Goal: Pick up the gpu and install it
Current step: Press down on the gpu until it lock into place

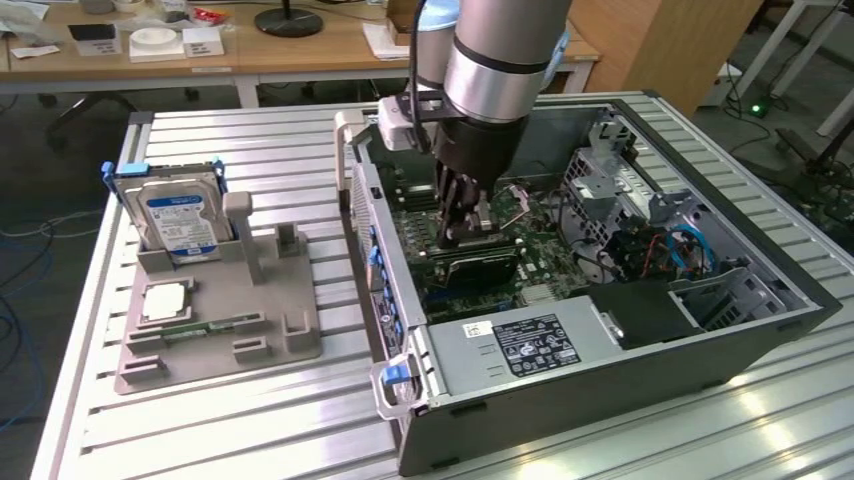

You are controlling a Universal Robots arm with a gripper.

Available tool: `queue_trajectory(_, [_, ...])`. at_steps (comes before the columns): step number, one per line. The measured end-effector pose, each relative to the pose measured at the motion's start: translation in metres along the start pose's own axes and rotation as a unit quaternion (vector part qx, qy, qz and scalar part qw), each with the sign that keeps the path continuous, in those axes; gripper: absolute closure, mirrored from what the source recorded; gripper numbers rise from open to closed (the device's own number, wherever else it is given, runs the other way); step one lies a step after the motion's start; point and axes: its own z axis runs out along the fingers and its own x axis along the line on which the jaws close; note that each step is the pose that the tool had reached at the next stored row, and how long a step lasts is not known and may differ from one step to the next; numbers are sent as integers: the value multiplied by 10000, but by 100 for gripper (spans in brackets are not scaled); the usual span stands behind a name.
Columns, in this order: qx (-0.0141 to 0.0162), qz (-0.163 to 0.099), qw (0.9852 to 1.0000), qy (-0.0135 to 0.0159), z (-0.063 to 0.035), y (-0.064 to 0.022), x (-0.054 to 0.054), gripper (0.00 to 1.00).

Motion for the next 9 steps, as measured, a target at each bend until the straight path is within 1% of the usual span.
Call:
queue_trajectory(3, [36, -13, 10000, 4, 2, 40, 0, 89])
queue_trajectory(5, [58, -14, 10000, 5, 4, 83, 0, 89])
queue_trajectory(7, [72, -15, 10000, 5, 6, 137, 1, 89])
queue_trajectory(9, [79, -16, 10000, 5, 8, 190, 1, 89])
